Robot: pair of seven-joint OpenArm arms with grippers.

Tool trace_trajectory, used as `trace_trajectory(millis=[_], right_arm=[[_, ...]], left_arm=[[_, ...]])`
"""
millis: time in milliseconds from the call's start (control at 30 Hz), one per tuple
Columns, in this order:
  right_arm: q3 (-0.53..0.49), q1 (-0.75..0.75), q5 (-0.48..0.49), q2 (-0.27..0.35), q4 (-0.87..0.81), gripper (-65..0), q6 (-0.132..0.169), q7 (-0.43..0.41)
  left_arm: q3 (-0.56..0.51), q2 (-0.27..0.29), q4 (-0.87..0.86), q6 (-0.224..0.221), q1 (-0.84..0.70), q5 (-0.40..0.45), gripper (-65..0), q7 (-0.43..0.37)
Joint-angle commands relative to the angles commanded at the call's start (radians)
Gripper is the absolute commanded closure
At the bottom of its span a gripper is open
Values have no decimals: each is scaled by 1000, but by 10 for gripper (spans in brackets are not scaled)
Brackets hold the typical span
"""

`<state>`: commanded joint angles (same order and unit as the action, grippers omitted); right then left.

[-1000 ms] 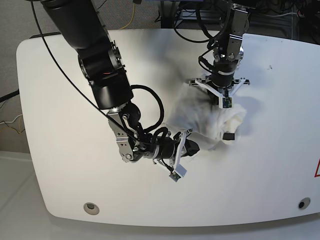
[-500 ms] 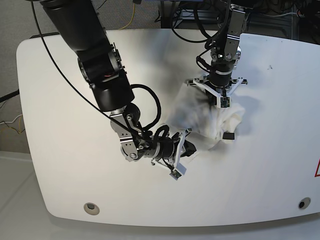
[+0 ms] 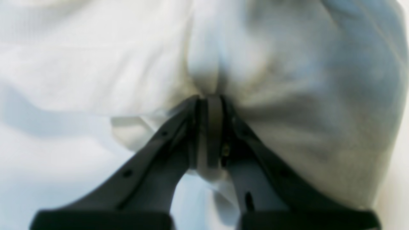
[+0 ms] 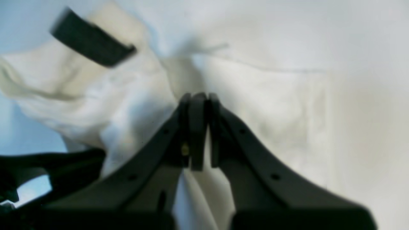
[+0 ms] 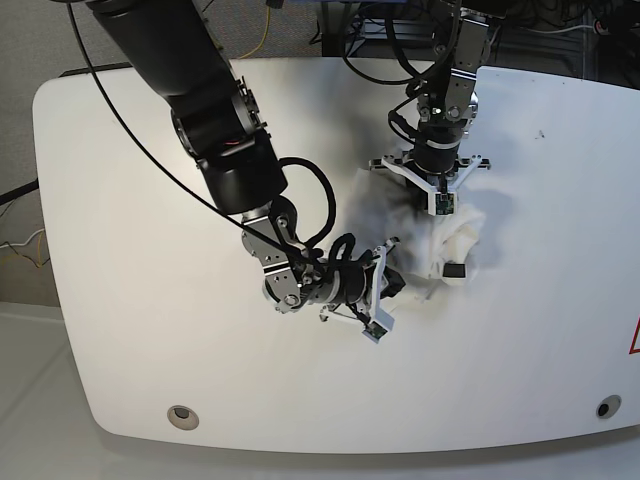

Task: Fold the T-shirt properly
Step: 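Lower both grippers onto the folded bundle and press it flat, then release the shirt and lift both grippers away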

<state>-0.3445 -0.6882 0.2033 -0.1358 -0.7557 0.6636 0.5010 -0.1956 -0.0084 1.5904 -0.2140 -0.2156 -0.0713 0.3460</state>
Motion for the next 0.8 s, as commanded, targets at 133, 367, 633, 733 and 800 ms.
trace_trajectory(millis=[133,367,633,733,800], right_arm=[[0,31,-61,-3,0,-24,-2,-29],[3,86,-143,-3,0,-24,-6,-49],[5,130,-166,3,0,-24,-8,-83],[5,144,-167,31,0,-24,-8,-86],[6,146,-166,40,-2,-24,-8,-86]], left_arm=[[0,0,0,-2,-2,0,-22,0],[2,0,2,-2,-20,2,-22,0],[2,-3,2,-2,-25,2,-22,0],[2,-5,2,-2,-31,2,-22,0],[3,-6,2,-2,-35,2,-22,0]])
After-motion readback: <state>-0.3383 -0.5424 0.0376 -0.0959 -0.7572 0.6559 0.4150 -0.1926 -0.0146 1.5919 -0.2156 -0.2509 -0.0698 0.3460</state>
